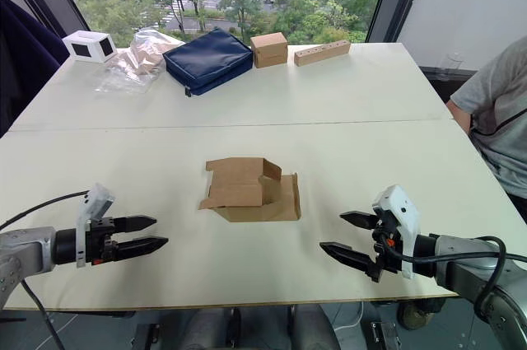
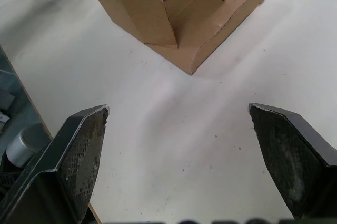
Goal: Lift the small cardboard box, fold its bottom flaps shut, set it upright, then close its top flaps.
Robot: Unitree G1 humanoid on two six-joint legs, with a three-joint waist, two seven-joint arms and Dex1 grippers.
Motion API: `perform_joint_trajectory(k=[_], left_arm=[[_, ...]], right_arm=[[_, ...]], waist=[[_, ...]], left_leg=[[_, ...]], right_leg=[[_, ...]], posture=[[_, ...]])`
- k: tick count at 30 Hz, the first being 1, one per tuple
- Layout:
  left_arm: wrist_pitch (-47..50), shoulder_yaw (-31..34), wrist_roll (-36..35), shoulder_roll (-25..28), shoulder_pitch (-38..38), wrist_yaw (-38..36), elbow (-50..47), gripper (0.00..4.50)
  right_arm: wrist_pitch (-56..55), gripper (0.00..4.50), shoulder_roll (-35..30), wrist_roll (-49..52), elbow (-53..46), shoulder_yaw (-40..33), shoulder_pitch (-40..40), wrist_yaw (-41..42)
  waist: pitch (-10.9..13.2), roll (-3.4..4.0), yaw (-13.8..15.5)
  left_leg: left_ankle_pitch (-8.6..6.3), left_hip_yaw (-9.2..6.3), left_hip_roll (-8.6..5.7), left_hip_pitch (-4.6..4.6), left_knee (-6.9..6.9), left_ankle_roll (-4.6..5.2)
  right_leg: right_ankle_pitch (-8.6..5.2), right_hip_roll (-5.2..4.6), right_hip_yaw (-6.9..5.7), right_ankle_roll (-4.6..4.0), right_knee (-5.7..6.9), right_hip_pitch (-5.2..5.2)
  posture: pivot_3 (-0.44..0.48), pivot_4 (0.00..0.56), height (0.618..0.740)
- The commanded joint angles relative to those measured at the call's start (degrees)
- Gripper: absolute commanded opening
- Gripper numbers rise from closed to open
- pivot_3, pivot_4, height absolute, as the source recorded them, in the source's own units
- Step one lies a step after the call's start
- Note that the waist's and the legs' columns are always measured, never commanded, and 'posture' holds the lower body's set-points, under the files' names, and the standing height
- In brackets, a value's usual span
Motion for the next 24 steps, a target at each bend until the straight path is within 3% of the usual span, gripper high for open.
perform_joint_trajectory(k=[1, 18, 24], left_arm=[[-1.4, 0.8, 0.9, 0.7, -0.1, -0.2, 0.0, 4.46], [-0.7, 0.6, -0.4, -0.3, -3.1, -1.4, 2.0, 4.46], [0.5, -0.8, 0.6, 0.7, -8.1, -0.6, 4.0, 4.46]], right_arm=[[-0.4, 4.47, -0.4, -0.6, -1.2, -0.3, -0.3, -0.3], [-0.6, 4.47, -0.5, -2.8, -0.7, -0.5, -1.0, -0.2], [-0.5, 4.47, -2.2, -4.1, 0.6, -1.9, -3.4, -0.4]], waist=[[0.0, 0.00, 0.0], [0.0, 0.00, 0.0], [0.0, 0.00, 0.1]], left_leg=[[0.00, 0.00, 0.00, 0.00, 0.00, 0.00], [0.00, 0.01, 0.00, 0.00, 0.00, 0.00], [0.00, 0.00, -0.01, 0.00, 0.03, 0.00]], right_leg=[[0.00, 0.00, 0.00, 0.00, 0.00, 0.00], [0.00, 0.01, 0.00, 0.00, 0.00, 0.00], [0.00, 0.09, -0.01, 0.00, 0.03, 0.00]], posture=[[0.000, 0.150, 0.740], [0.000, 0.150, 0.740], [0.000, 0.150, 0.740]])
